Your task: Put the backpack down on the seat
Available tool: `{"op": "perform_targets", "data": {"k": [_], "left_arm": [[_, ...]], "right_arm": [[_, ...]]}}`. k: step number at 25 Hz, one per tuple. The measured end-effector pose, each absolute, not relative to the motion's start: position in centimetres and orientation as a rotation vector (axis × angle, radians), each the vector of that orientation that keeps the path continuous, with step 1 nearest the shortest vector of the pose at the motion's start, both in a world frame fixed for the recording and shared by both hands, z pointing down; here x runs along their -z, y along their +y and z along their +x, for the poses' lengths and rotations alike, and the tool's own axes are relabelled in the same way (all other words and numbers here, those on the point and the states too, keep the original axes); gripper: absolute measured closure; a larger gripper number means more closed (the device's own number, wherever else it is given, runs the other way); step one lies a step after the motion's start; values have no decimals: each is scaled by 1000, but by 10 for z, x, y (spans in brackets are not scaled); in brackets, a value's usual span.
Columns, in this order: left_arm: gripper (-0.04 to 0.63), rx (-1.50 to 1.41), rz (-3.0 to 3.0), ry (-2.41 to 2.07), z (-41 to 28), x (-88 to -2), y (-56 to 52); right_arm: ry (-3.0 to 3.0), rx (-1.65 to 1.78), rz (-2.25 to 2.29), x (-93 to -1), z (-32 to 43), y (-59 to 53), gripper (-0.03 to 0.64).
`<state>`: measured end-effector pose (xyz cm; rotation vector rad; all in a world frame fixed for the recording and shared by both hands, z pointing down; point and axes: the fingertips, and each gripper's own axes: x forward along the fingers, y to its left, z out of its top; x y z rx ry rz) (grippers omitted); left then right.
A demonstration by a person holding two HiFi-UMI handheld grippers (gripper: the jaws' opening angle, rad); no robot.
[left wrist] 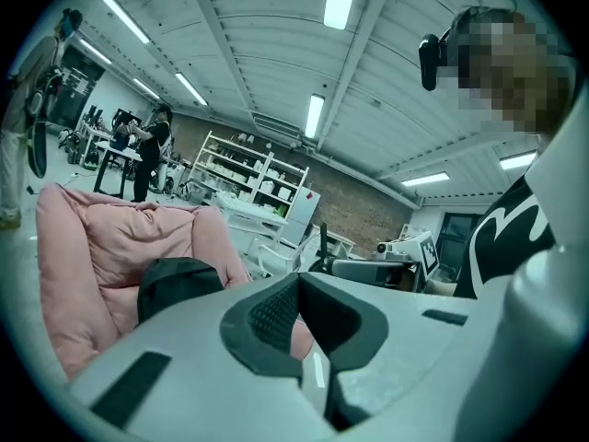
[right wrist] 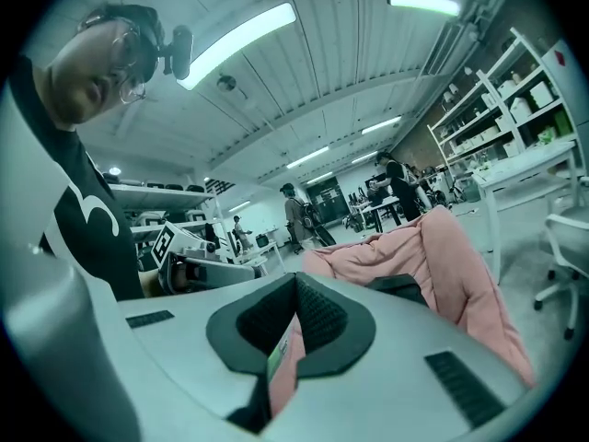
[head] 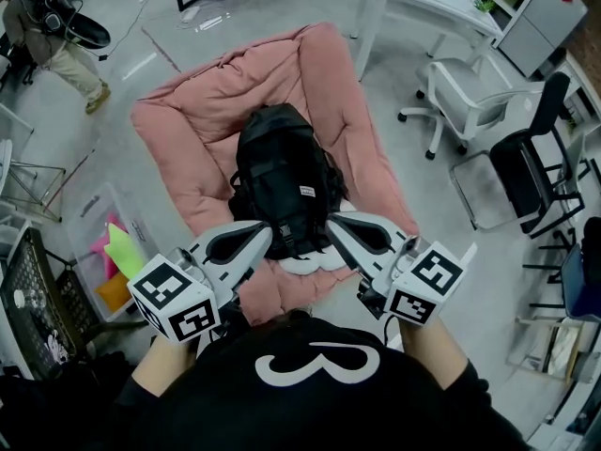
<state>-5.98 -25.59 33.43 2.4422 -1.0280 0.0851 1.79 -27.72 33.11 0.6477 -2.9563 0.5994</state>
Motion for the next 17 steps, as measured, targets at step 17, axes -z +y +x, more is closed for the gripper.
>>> {"op": "perform_targets", "data": {"k": [17], "left_arm": [[589, -158, 2469, -1022, -45, -338, -261]], "right_arm": [[-2966, -591, 649, -329, 25, -280, 612]]}}
